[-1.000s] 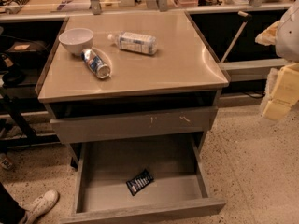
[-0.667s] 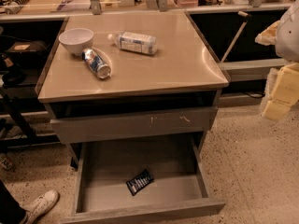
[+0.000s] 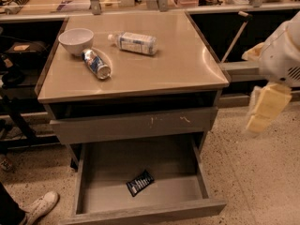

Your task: Pick rxbar blueberry from middle drawer and place on counter

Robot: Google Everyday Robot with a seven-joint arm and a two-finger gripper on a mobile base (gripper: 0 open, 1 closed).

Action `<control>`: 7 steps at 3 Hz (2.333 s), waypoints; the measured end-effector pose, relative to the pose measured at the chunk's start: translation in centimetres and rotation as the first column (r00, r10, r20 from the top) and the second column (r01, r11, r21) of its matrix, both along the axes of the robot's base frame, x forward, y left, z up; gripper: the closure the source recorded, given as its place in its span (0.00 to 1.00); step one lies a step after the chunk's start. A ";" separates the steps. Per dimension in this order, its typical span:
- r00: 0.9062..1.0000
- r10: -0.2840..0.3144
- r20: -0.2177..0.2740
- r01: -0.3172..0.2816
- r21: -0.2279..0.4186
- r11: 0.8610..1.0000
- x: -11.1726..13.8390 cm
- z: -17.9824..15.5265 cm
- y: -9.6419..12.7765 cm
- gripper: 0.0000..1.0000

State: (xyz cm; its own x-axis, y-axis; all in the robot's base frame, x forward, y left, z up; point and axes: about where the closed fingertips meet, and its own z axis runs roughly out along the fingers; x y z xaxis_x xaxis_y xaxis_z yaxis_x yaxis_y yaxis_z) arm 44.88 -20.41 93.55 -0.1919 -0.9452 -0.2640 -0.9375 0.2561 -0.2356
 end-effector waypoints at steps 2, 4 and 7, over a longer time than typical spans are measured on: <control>0.981 0.140 -0.135 -0.129 0.087 0.988 -0.6 -11.9 4.9 0.00; 0.982 0.136 -0.132 -0.131 0.044 0.990 -0.3 -15.0 6.0 0.00; 0.974 0.192 -0.119 -0.195 -0.012 0.981 2.0 -22.2 8.6 0.00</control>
Offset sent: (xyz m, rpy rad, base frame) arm -0.0102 0.0770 -0.1769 0.1238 0.2207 0.2121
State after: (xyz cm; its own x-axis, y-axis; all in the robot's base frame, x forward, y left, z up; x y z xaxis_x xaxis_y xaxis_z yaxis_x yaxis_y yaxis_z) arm 46.90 -11.85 71.36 -0.0326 -0.9730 -0.2283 -0.9901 0.0626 -0.1257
